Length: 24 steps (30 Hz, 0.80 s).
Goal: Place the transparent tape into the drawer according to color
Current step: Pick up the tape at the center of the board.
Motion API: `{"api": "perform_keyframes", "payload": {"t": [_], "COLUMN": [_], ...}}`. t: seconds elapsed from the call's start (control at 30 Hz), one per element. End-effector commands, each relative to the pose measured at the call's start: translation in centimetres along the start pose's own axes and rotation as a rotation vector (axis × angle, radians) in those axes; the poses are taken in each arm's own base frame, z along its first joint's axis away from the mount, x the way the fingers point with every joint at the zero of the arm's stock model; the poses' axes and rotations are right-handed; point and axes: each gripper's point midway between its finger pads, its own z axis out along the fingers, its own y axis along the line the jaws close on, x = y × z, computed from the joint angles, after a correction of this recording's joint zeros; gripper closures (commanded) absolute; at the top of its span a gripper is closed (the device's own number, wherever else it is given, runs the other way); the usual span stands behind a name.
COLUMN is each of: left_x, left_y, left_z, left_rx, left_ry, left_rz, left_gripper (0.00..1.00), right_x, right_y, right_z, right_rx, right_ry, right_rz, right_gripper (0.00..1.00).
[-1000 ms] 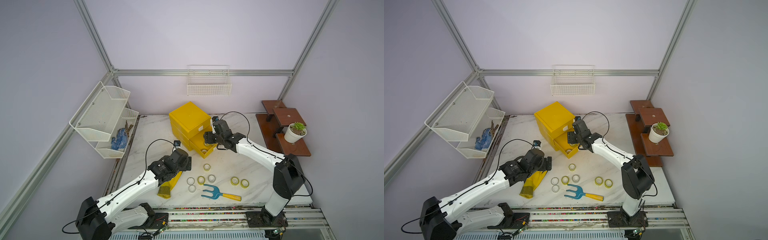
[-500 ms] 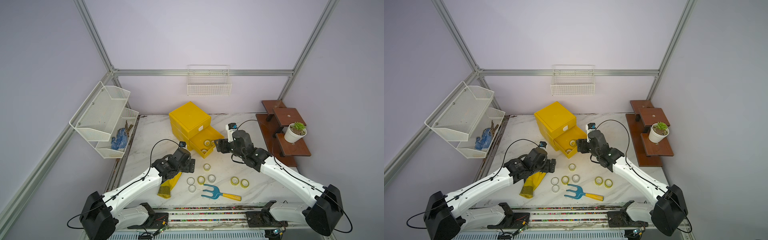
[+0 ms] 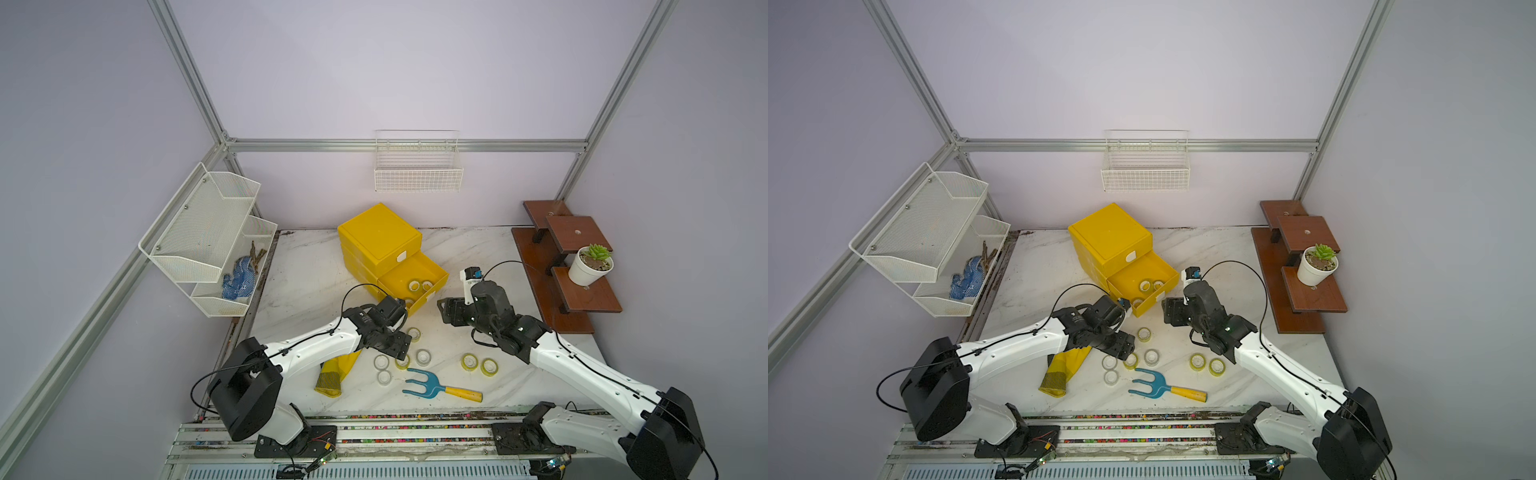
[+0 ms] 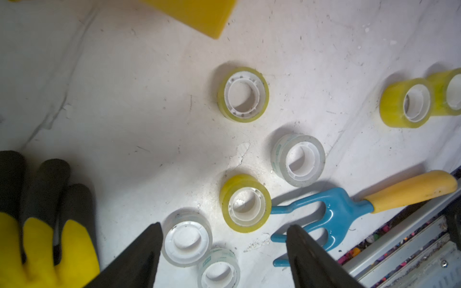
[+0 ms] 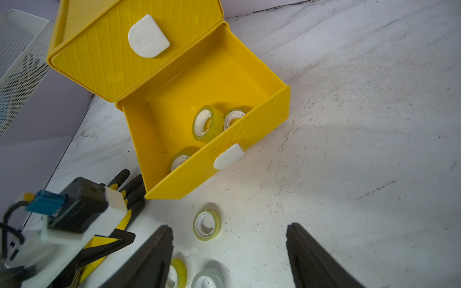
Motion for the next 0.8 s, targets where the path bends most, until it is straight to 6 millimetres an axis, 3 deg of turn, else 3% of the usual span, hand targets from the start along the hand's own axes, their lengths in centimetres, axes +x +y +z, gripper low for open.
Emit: {"api": "perform_keyframes", "payload": {"t": [0.0, 0.33, 0.77], "left_x": [-0.1, 1.3, 1.7], "left_y": [-1.4, -1.7, -0.2], "left_z": [0.1, 3.0, 4.8], "left_rx": [0.036, -0.065, -0.175], "left_ry": [0.024, 0.119, 0.158], "left_rz": [0.065, 0.141, 0.146], "left_gripper": [0.19, 0.23, 0.32], "right_x": [-0.9, -1.2, -1.6], "right_y": [-0.1, -0.4, -0.7], "right_z": [-0.6, -0.9, -1.5], "right_rx": [0.005, 0.021, 0.03], "right_ry": [-0.03, -0.044, -0.067], "right_rz": [0.006, 0.003, 0.007], "right_gripper": [0.24, 0.23, 0.23]}}
